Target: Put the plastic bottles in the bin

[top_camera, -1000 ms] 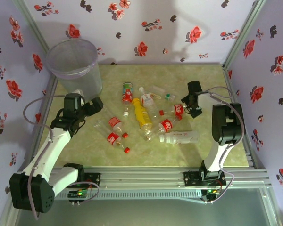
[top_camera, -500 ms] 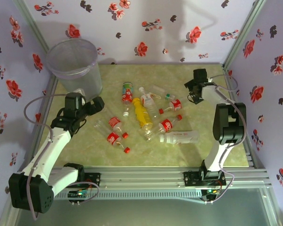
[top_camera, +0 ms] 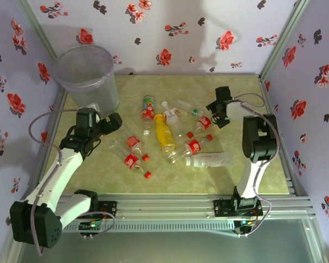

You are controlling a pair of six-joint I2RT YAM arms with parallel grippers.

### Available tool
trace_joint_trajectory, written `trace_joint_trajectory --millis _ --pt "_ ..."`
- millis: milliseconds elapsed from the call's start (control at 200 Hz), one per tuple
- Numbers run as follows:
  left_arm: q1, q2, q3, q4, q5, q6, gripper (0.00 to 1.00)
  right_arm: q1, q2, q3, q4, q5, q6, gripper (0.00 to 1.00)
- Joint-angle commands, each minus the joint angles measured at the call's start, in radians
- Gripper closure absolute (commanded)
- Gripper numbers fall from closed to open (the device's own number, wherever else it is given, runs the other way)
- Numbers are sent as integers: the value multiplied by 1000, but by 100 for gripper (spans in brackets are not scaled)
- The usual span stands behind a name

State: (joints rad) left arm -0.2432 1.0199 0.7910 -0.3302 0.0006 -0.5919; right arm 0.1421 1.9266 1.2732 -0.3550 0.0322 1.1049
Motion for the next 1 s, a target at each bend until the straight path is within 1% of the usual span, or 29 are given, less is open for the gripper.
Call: trace_joint_trajectory --millis 0,80,135,320,525,595,650,770,840,935,995 --pt "-7 -11 19 -24 -20 24 0 -9 1 -8 13 46 10 25" --pt "-7 -11 22 -23 -20 24 0 -16 -9 4 16 43 5 31" --pt "-7 -10 24 -23 -19 19 0 -20 -12 10 16 36 3 34" --pt "-9 -14 50 -46 -20 27 0 -30 -54 24 25 23 -3 38" --pt "-24 -22 110 -68 -19 40 0 -45 -147 57 -28 21 -51 41" --pt "-68 -10 156 -80 -14 84 0 -49 -198 60 -50 27 -77 41" --pt "-125 14 210 -98 -13 127 0 -51 -231 58 -60 28 -89 42" --pt "-266 117 353 -140 -5 253 0 -53 -288 62 -70 -1 -109 44" --pt "-332 185 422 -152 0 315 0 -55 -311 65 -79 -23 -120 46" --pt "-396 270 488 -147 2 373 0 -56 -325 63 -97 -33 -136 46" --pt "-431 318 517 -123 7 419 0 -58 -337 47 -87 -66 -131 46"
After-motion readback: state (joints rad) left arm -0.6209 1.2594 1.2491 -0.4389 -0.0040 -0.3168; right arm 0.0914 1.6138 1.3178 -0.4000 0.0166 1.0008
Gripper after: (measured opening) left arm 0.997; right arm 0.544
